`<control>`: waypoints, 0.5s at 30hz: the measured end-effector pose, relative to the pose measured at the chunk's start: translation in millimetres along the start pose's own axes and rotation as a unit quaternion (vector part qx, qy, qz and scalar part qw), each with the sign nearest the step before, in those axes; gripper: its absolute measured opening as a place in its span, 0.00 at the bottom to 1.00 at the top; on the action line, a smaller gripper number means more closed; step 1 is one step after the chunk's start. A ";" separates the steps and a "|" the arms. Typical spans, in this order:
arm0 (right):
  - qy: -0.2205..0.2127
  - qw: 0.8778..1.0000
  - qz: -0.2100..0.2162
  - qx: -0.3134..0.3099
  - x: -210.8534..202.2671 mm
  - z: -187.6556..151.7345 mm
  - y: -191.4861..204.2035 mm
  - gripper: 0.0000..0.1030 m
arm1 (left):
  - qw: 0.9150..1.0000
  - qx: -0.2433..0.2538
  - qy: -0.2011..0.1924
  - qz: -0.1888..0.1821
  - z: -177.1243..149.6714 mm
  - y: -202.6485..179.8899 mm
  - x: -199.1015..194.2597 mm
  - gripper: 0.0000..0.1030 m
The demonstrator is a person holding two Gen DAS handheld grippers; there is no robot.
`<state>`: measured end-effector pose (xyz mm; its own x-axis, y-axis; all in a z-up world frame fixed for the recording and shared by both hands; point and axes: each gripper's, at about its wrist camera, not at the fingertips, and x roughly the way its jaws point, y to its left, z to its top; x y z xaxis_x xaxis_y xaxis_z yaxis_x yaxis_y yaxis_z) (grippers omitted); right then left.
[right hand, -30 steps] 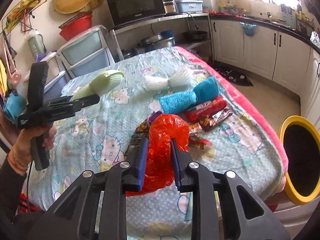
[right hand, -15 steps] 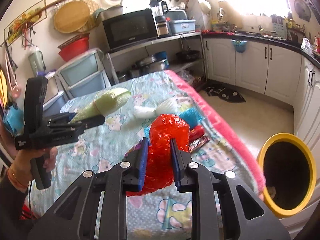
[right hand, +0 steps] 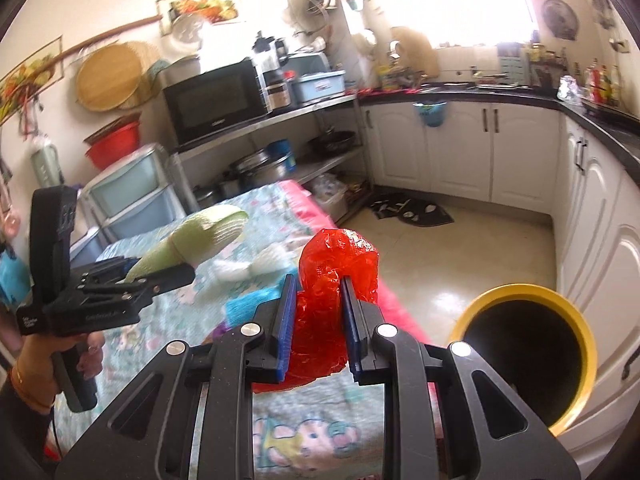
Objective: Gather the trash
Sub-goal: 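Carry both items over the yellow bin and open both tools to drop them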
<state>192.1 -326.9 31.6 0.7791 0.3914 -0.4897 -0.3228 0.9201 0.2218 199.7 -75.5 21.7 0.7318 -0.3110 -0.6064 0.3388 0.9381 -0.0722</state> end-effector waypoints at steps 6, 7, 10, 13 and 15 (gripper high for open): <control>-0.016 0.999 -0.037 0.025 -13.0 3.9 -36.7 0.20 | 0.999 0.030 0.002 -0.019 13.4 -34.8 17.1 0.55; -0.019 0.998 -0.044 0.026 -16.0 4.1 -41.1 0.20 | 0.999 0.038 0.004 -0.021 15.7 -42.6 21.5 0.55; -0.028 0.997 -0.065 0.031 -23.4 6.6 -54.3 0.20 | 0.998 0.051 0.006 -0.031 20.6 -58.9 30.8 0.55; -0.037 0.995 -0.086 0.037 -31.3 7.7 -67.6 0.20 | 0.997 0.061 0.007 -0.043 26.5 -73.8 38.6 0.55; -0.043 0.993 -0.097 0.043 -37.7 8.6 -77.2 0.20 | 0.997 0.065 0.006 -0.049 29.4 -82.4 42.1 0.55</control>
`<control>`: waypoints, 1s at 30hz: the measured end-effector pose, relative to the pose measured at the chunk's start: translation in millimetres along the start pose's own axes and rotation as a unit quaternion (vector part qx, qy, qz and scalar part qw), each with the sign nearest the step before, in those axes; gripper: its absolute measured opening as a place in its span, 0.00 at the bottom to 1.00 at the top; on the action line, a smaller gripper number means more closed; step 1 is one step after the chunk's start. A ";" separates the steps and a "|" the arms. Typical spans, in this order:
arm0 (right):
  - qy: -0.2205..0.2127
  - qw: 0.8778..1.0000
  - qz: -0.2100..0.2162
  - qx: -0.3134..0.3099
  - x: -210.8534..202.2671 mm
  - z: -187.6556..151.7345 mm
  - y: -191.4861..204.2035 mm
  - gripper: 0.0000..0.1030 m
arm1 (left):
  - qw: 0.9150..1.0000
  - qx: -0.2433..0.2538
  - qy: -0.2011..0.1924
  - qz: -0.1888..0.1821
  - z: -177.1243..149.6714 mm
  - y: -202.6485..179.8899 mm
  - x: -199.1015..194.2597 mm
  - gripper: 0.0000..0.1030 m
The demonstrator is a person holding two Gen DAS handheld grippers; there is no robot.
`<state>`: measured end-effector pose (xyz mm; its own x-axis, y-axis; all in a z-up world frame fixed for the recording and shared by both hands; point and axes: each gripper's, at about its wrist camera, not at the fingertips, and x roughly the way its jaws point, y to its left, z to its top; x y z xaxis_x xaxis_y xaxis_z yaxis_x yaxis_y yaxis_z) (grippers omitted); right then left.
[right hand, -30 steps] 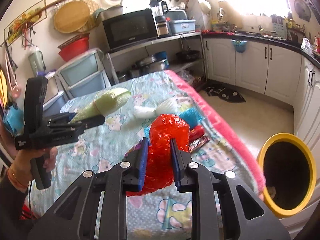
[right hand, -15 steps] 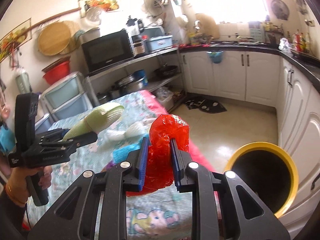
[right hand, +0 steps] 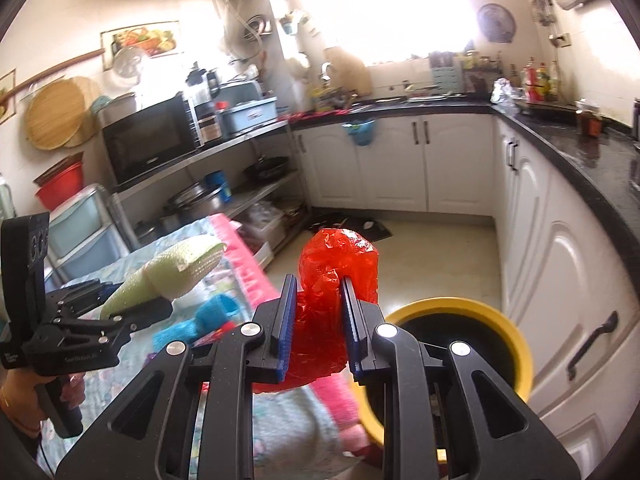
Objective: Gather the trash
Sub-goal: 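Carry both items over the yellow bin and open both tools to drop them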
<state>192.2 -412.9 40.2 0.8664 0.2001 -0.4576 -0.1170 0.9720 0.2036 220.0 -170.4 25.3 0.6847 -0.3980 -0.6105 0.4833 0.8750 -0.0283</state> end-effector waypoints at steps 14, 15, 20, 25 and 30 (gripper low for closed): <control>-0.033 0.996 -0.077 0.011 -21.9 4.6 -44.3 0.20 | 0.999 0.016 0.014 -0.046 23.2 -44.1 44.6 0.55; -0.033 0.996 -0.081 0.011 -22.0 4.3 -45.4 0.20 | 0.999 0.019 0.017 -0.046 24.3 -47.1 49.5 0.55; -0.032 0.994 -0.101 0.014 -19.7 2.3 -55.2 0.20 | 0.998 0.020 0.031 -0.054 28.9 -55.8 73.0 0.55; -0.017 0.993 -0.117 0.027 -11.3 -5.2 -74.3 0.20 | 0.996 0.010 0.056 -0.067 30.4 -60.1 100.6 0.56; 0.014 0.990 -0.136 0.044 6.8 -21.7 -95.2 0.20 | 0.993 0.022 0.084 -0.075 23.2 -73.6 129.8 0.56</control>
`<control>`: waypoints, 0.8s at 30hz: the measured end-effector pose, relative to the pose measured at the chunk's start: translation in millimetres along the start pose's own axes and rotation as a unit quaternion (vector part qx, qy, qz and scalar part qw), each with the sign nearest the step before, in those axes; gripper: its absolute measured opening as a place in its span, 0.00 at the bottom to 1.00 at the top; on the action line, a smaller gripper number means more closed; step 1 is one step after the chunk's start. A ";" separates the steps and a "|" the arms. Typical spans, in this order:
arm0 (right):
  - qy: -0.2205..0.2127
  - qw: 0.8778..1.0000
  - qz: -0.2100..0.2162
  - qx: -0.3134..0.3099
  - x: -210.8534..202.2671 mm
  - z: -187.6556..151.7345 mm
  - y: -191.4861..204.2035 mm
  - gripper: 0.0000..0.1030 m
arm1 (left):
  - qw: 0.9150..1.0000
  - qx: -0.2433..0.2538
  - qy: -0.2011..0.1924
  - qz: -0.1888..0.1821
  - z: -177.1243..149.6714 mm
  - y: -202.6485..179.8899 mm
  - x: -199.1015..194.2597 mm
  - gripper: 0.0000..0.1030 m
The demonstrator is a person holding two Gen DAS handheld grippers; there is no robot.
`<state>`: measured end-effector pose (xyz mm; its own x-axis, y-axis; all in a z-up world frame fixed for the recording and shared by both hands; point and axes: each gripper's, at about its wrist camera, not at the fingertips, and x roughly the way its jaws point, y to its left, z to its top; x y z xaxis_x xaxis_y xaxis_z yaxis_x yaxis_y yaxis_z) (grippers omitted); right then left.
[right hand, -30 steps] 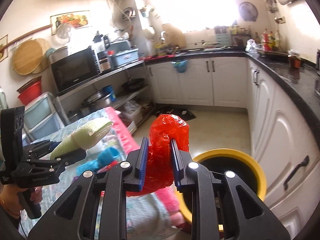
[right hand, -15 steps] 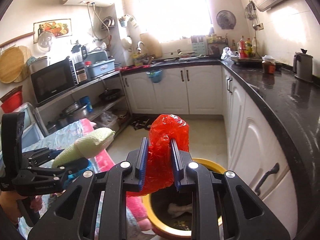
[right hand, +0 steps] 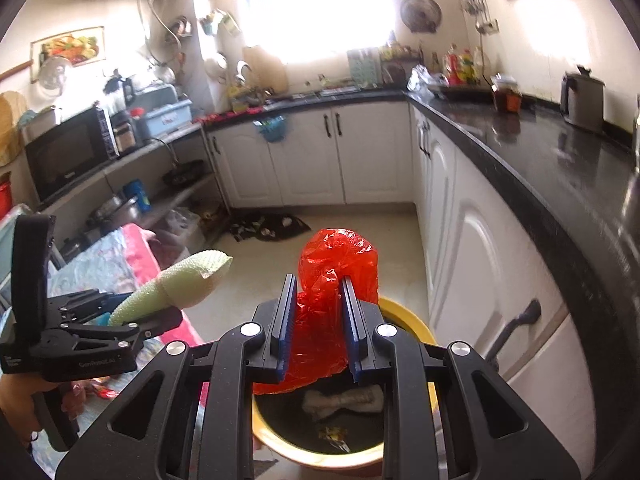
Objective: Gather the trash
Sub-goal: 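Carry both items over the yellow bin and open both tools to drop them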
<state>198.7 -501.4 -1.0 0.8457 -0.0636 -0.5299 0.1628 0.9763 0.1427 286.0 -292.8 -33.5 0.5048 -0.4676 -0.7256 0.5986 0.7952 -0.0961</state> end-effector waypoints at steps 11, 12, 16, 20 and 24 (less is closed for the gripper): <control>0.038 0.999 -0.015 0.029 36.6 -21.9 -19.7 0.24 | 0.999 0.003 0.044 -0.017 -6.2 -11.7 50.0 0.58; 0.040 0.999 -0.015 0.031 38.1 -22.9 -21.6 0.24 | 0.999 0.004 0.046 -0.019 -6.4 -13.0 53.1 0.58; 0.047 0.998 -0.015 0.046 45.8 -27.4 -29.2 0.30 | 0.998 0.010 0.057 -0.020 -6.1 -18.1 65.7 0.60; 0.057 0.997 -0.012 0.060 51.0 -32.2 -35.8 0.42 | 0.997 0.014 0.068 -0.016 -8.5 -20.5 74.9 0.65; 0.057 0.996 -0.011 0.061 51.9 -33.2 -36.1 0.43 | 0.997 0.020 0.070 -0.013 -13.9 -18.9 73.7 0.70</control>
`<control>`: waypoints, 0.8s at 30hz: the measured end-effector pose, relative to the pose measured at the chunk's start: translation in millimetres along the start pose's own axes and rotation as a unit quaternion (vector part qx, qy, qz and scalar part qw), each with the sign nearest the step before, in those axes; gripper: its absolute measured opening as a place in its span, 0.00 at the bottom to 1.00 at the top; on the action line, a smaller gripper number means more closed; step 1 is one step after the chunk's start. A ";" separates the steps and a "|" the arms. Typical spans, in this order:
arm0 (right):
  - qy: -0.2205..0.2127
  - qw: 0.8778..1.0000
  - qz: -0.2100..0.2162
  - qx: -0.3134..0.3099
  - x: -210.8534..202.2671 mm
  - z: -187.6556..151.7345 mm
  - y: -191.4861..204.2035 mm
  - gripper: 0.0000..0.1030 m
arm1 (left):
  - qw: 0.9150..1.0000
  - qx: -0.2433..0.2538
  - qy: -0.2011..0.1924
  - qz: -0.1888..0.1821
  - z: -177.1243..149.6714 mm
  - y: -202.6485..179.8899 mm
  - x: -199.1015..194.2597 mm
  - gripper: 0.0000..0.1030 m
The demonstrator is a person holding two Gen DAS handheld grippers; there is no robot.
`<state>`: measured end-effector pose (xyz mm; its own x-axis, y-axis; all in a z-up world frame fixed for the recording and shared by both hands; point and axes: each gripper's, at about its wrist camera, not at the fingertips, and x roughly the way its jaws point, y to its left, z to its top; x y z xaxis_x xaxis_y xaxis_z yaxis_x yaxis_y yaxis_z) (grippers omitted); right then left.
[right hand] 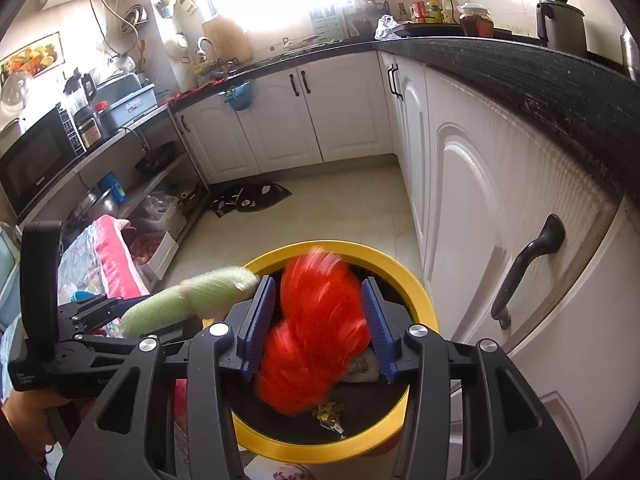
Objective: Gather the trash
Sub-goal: 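Carry both items over the yellow bin and open both tools to drop them, then move both open tools back over the remaining snack wrappers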
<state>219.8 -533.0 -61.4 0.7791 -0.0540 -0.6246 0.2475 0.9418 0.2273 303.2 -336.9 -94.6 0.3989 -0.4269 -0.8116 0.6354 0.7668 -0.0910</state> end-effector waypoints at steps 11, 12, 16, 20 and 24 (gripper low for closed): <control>-0.010 1.000 0.005 -0.004 -8.9 2.0 10.3 0.52 | 0.998 -0.029 -0.045 0.016 -12.7 19.8 -46.3 0.82; -0.013 1.000 0.006 -0.008 -11.1 2.6 13.7 0.53 | 0.998 -0.039 -0.052 0.014 -15.7 23.9 -56.0 0.83; -0.022 0.999 0.017 -0.015 -18.3 4.0 25.6 0.63 | 0.995 -0.056 -0.076 0.027 -20.6 35.1 -84.0 0.87; -0.028 0.999 0.030 -0.029 -25.6 4.6 43.0 0.72 | 0.990 -0.081 -0.103 0.044 -33.7 48.9 -112.5 0.90; -0.035 0.997 0.049 -0.046 -34.7 4.9 63.2 0.77 | 0.983 -0.116 -0.126 0.065 -54.4 66.9 -144.3 0.90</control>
<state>211.2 -473.3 -21.8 0.8362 0.0198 -0.5481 0.1173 0.9698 0.2140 252.2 -197.9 -15.0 0.6368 -0.4009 -0.6587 0.4115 0.8991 -0.1495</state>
